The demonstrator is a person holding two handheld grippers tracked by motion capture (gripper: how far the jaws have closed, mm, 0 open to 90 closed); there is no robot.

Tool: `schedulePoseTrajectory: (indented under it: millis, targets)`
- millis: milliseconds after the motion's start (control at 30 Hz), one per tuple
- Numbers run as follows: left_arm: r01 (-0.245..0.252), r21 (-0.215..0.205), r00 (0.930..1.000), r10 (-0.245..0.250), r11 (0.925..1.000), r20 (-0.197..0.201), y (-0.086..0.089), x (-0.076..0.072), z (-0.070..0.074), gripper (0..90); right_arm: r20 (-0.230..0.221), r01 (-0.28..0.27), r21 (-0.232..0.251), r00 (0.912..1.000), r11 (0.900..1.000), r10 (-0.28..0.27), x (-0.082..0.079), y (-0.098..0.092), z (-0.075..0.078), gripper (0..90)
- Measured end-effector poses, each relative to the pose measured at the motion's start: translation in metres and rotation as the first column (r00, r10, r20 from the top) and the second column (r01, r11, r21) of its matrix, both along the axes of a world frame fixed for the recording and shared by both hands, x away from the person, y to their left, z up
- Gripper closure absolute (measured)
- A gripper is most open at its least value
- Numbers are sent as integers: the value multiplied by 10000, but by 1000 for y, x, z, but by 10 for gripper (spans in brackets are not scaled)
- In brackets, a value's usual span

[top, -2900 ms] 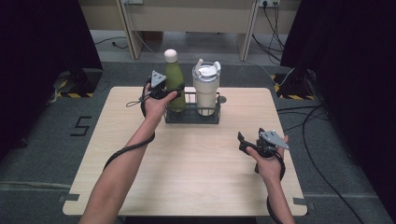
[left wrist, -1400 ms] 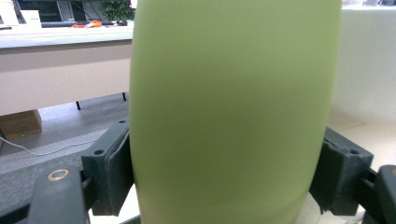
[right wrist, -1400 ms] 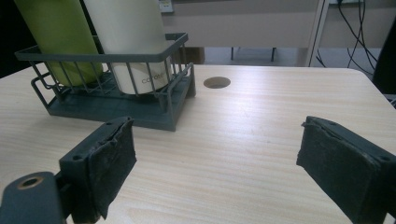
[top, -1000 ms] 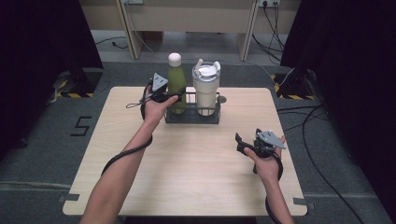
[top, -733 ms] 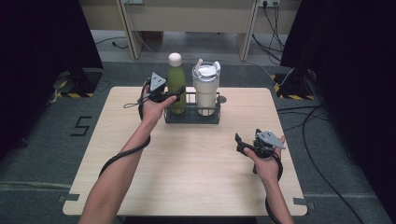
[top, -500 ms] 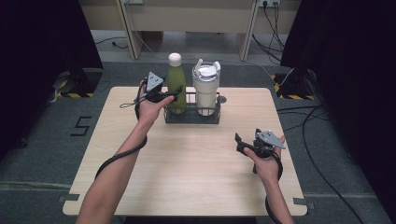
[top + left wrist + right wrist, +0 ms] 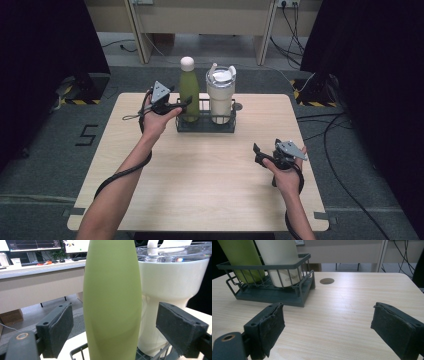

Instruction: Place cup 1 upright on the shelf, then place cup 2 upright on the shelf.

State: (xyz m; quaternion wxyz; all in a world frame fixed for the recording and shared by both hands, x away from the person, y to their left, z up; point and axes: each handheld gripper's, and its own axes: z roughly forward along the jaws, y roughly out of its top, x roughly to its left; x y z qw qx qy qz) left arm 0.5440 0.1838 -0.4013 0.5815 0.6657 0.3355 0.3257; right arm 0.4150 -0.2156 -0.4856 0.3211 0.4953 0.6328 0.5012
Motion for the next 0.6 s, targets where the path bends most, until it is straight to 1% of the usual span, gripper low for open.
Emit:
schedulePoseTrajectory:
  millis: [100,167,333,500,600]
  targets:
    - [-20,26,10000,20,10000,-77,2,-4,0,140,2,19,34,10000,10000,-19,0,0,1,109]
    - [-27,28,10000,27,10000,-30,3,-7,1,140,96,10,14,10000,10000,-10,-1,1,3,109]
    - [20,5,9999,-20,10000,109,7,-15,3,140,174,-52,3,9998,10000,52,0,4,6,109]
    - [-51,-1,10000,51,10000,57,10,-18,0,140,140,-128,34,9998,9999,128,1,4,6,109]
    - [-49,-12,10000,49,10000,46,10,-21,-3,140,199,-92,59,9998,9999,91,2,2,7,112]
